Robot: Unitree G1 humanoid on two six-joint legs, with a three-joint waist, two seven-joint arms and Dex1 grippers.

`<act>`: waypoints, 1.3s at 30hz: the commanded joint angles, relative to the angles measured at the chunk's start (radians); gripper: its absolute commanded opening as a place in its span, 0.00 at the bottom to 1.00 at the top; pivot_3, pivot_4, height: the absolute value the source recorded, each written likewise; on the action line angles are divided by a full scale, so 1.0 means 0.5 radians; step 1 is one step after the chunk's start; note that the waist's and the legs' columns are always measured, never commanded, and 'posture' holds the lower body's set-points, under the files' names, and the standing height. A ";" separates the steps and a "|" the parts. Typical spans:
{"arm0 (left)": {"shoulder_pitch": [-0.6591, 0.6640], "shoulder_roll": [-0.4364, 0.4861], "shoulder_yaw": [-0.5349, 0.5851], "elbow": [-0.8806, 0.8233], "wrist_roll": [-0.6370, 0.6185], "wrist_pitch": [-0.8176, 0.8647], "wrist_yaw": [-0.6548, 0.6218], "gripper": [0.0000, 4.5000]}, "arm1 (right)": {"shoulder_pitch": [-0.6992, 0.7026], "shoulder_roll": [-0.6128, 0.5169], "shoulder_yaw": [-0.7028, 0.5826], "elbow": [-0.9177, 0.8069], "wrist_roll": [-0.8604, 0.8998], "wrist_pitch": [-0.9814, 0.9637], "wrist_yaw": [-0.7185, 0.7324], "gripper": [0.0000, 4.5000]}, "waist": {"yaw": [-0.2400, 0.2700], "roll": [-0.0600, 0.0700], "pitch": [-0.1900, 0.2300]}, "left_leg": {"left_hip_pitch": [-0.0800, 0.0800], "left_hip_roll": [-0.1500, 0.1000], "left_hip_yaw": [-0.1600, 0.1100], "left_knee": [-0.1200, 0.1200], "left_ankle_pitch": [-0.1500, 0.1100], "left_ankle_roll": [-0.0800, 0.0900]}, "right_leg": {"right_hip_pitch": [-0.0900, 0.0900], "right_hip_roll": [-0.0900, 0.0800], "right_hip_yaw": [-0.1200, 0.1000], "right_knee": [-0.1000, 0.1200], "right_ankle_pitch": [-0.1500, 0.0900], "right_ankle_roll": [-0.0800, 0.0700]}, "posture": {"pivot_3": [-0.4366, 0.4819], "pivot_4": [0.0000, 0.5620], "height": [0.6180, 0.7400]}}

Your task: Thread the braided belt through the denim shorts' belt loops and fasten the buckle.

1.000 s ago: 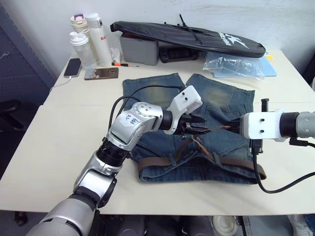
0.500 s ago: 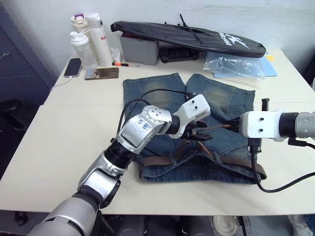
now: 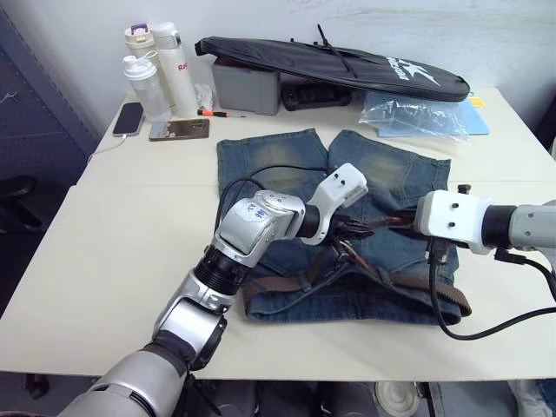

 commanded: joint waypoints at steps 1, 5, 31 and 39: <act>-0.051 -0.045 0.163 -0.054 -0.100 0.120 0.061 0.00 | 0.011 0.002 -0.198 -0.126 0.238 0.203 0.036 0.71 | 0.001 0.000 0.000 | 0.000 0.000 0.000 0.000 0.000 0.000 | 0.000 0.000 0.000 0.000 0.000 0.000 | 0.48 0.27 0.23; -0.031 -0.076 0.266 -0.054 -0.153 0.234 0.138 0.00 | 0.084 -0.026 -0.335 -0.248 0.507 0.601 0.026 0.99 | 0.002 0.000 0.000 | 0.000 0.001 -0.001 0.000 0.000 0.001 | 0.000 0.000 0.000 0.001 0.000 0.000 | 0.48 0.27 0.23; 0.113 -0.078 0.458 -0.256 -0.301 0.550 0.496 0.00 | 0.030 0.121 -0.573 0.099 0.924 0.952 -0.310 0.01 | 0.000 0.001 0.000 | 0.000 0.002 0.003 0.000 -0.003 0.002 | 0.000 0.002 0.003 0.000 0.002 0.000 | 0.48 0.27 0.23; 0.117 -0.040 0.405 -0.270 -0.334 0.543 0.504 0.00 | 0.009 0.156 -0.591 0.040 1.079 1.008 -0.364 0.42 | -0.001 0.001 -0.001 | 0.001 0.002 0.003 0.000 -0.004 0.002 | 0.000 0.003 0.003 -0.001 0.002 0.000 | 0.48 0.27 0.23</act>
